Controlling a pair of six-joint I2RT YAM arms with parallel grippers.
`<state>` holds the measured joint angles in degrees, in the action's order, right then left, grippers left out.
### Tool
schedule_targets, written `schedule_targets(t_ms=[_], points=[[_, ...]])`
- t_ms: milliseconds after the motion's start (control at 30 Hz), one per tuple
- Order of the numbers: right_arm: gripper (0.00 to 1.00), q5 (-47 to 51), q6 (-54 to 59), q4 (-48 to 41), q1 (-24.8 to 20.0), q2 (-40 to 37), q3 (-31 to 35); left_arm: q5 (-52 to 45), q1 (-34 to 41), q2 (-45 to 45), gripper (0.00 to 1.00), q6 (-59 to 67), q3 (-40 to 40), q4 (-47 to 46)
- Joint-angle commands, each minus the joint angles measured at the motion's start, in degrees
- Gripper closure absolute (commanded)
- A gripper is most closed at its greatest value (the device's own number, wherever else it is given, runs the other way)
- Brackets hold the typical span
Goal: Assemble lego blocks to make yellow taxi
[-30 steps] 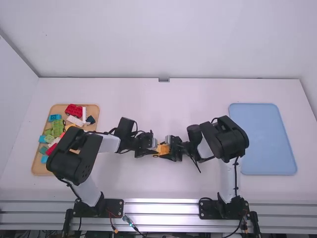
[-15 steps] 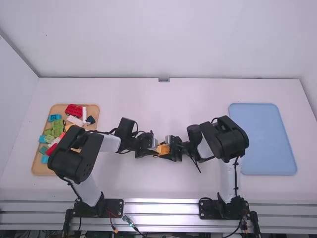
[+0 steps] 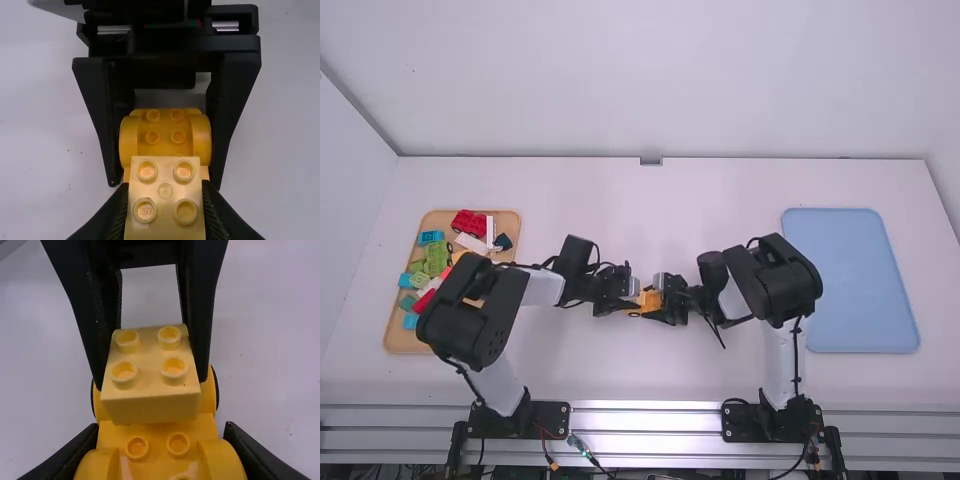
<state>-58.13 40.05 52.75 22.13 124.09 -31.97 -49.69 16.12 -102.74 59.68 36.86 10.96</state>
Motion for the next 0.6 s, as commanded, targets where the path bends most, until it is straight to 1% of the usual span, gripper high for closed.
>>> schedule_targets(t_ms=[0,33,100,233,367,533,567], points=[[0.51,0.72,-0.20,-0.72,0.04,1.11,0.87,4.13,0.02,-0.87,0.57,0.07,-0.24,-1.42],[0.50,0.72,-0.17,-0.72,0.02,1.11,0.87,4.13,0.00,-0.87,0.43,0.09,-0.24,-1.20],[0.50,0.74,-0.20,-0.72,-0.02,1.11,0.87,4.09,-0.02,-0.83,0.36,0.04,-0.02,-1.07],[0.50,0.92,-0.20,-0.74,0.09,1.11,0.87,4.02,-0.02,1.27,0.33,-0.33,0.33,-2.05],[0.50,0.92,-0.17,-0.72,0.04,1.11,0.87,1.03,-0.04,5.68,0.28,-0.33,0.70,-3.74],[0.50,0.92,-0.17,-0.70,0.00,1.11,0.87,-0.87,-0.04,14.51,0.25,-0.59,0.90,-8.11],[0.50,0.92,-0.17,-0.70,-0.02,1.11,0.87,-0.83,-0.04,15.82,0.23,-1.92,0.90,-8.20]])
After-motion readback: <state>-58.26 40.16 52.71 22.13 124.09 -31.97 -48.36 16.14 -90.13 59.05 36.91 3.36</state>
